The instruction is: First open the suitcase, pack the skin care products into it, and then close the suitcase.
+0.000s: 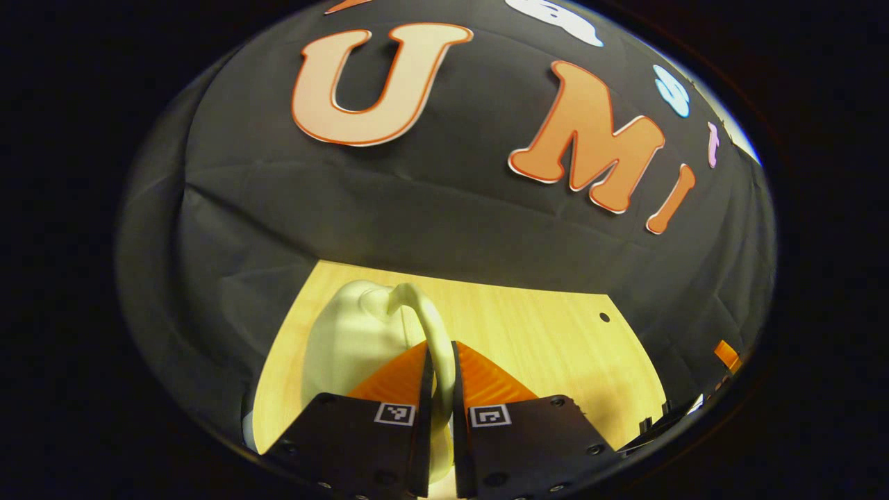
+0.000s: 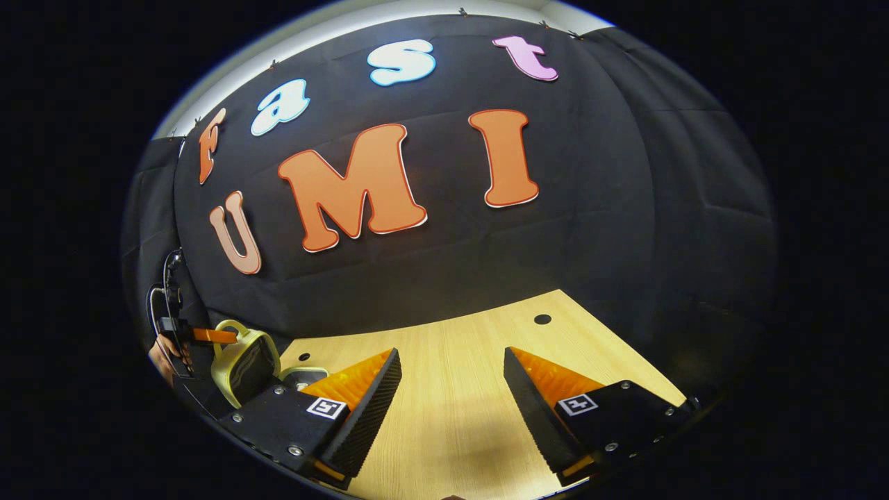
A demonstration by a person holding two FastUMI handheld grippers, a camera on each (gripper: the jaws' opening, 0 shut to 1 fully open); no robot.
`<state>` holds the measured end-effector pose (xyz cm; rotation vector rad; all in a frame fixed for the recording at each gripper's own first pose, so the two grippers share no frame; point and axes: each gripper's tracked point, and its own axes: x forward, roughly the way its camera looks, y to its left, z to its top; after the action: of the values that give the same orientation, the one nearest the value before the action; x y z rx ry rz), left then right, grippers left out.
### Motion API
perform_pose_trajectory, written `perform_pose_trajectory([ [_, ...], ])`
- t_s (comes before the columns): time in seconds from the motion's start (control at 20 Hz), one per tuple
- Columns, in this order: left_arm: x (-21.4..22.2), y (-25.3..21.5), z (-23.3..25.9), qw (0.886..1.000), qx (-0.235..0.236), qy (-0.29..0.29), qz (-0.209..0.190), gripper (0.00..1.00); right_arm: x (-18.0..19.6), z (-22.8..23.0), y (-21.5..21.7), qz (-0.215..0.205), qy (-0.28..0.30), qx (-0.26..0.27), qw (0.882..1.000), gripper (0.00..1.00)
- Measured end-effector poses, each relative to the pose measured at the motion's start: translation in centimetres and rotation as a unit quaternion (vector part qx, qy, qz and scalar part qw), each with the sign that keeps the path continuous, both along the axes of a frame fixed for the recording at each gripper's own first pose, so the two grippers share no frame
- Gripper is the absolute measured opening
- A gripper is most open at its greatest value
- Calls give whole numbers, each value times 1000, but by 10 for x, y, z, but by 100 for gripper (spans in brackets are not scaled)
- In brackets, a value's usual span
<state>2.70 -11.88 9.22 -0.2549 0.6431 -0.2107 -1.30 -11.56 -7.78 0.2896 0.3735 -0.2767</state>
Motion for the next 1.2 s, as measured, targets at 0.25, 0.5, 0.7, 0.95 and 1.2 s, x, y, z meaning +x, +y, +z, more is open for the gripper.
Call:
perform_pose_trajectory([
  [0.25,9,-71,-35,999,17,20,-47,15,-11,-6,-9,-11,7,-3,1000,95],
  [0.5,26,-134,-92,992,55,71,-94,15,-16,-12,-12,-14,14,-4,1000,95],
  [0.7,32,-163,-128,980,125,107,-109,15,-20,-15,-16,-13,21,1,1000,95],
  [0.95,15,-191,-122,978,142,116,-105,33,-19,-21,-30,-15,18,3,1000,95],
  [1.2,3,-200,-68,984,142,69,-82,40,-11,-17,-37,-9,5,1,1000,95],
])
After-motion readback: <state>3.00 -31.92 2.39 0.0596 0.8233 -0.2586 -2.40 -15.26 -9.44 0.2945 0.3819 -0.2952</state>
